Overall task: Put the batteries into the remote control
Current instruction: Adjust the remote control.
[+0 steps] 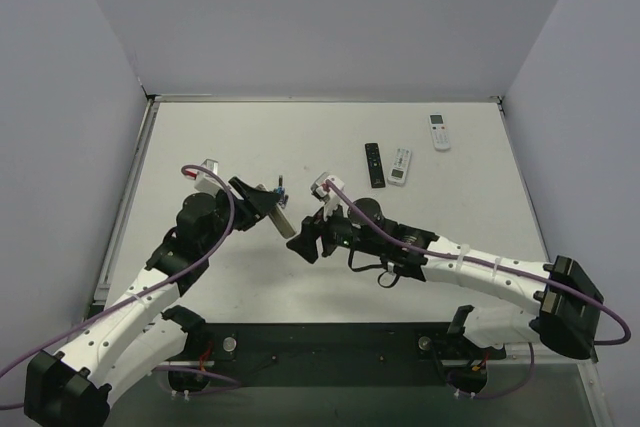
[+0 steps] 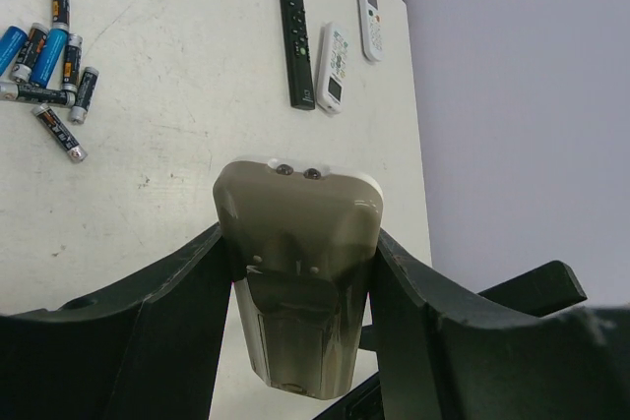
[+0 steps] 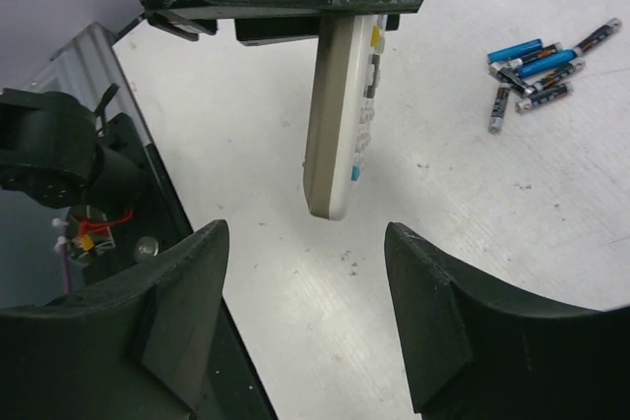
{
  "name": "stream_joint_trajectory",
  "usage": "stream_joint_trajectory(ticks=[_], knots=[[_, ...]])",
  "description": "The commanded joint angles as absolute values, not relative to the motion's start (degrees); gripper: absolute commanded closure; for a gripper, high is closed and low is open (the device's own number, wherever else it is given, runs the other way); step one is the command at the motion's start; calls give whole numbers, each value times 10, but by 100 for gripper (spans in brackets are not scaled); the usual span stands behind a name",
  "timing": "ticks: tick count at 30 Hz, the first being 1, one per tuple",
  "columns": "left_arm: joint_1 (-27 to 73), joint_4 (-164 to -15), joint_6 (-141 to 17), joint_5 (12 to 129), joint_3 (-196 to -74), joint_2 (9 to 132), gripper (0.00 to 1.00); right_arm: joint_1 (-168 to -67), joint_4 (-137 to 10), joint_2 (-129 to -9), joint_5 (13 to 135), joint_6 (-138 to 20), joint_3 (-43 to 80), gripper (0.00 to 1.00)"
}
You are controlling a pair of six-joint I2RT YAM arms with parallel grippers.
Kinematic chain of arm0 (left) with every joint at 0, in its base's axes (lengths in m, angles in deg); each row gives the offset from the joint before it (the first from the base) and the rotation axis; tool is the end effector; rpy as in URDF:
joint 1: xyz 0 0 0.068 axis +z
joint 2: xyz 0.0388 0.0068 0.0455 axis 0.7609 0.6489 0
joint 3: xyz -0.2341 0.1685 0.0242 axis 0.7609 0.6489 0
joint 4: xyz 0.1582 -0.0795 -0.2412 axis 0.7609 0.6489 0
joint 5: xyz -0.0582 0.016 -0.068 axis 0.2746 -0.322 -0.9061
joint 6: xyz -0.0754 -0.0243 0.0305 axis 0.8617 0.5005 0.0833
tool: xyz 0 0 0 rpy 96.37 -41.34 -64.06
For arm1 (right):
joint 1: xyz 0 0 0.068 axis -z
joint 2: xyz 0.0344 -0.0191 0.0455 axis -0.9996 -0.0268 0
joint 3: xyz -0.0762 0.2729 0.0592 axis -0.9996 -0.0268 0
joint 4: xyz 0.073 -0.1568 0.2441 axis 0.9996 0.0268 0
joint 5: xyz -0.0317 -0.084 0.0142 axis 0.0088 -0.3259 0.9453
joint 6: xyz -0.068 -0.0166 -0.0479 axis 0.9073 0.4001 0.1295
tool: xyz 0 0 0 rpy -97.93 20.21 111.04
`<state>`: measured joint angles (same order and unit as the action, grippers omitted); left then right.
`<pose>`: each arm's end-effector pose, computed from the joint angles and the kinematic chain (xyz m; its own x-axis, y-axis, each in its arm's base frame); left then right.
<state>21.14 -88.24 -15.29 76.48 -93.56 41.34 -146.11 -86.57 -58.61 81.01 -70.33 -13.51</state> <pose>0.2274 -0.1262 0.2606 -0.5470 -0.6655 -0.5079 0.0841 0.5599 -0.8243 0.1740 0.3090 0.2912 -0.3389 0.0327 -0.9403 -0.8896 0.3142 0.3315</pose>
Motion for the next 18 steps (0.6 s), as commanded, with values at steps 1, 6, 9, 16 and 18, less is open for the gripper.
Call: stream_joint_trajectory(ticks=[1,6,9,16,18], knots=[[205,-896,-131,782,-950,405,100,-1487,-884,-605,699,-666,-111,43],[201,-895,-127,797,-946,404,100,-1508,-907,-641,673,-655,-97,45],[201,-897,-124,798,-944,403,100,-1522,-912,-666,670,-644,-78,46],[199,-907,-117,794,-932,401,100,-1529,-944,-687,630,-639,-78,54],[199,-907,-116,793,-931,396,100,-1528,-952,-693,628,-637,-75,61]])
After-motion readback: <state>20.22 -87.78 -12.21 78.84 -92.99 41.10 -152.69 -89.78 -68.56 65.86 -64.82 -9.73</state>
